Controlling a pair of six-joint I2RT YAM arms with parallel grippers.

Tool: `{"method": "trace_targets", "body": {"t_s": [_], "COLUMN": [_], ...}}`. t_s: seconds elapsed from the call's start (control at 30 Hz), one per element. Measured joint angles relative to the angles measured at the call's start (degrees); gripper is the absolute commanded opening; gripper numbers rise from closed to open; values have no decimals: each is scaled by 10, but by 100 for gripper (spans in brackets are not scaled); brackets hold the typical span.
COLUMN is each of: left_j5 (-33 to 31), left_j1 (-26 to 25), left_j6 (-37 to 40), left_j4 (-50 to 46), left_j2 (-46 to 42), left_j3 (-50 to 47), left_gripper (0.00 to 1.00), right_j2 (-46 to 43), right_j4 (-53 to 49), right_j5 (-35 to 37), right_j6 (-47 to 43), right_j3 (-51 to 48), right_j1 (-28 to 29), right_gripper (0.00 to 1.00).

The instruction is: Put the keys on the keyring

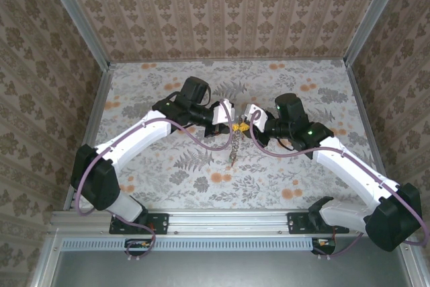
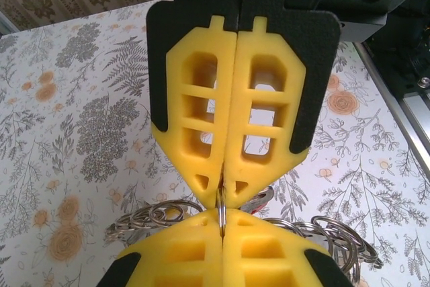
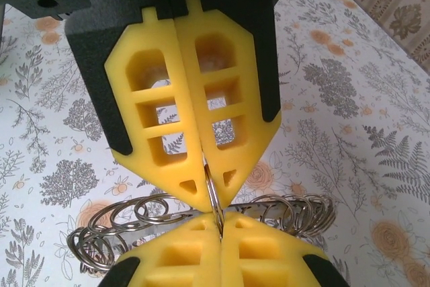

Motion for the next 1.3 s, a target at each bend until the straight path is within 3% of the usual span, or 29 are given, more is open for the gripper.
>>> {"method": "trace_targets", "body": {"t_s": [0.17,0.5,0.8,1.3], "left_j5": [14,125,146,125], "left_j1": [5,39,49,42], "left_j6": [-15,-119,-195,-189], "left_j4": [18,189,307,320], "left_j2": [1,0,-1,-32], "left_j3": [-4,-86,-120,-130], "left_gripper": [0,0,0,0], "right_j2": [-5,-12,-3,-55], "right_j4": [7,125,214,123], "right_j5": [7,-44,-69,-29], "right_j6": [0,55,113,59], "right_j3": [-2,-68,-92,-81], "right_j1": [-1,-29,-40,-40], "right_gripper": [11,15,19,26]}}
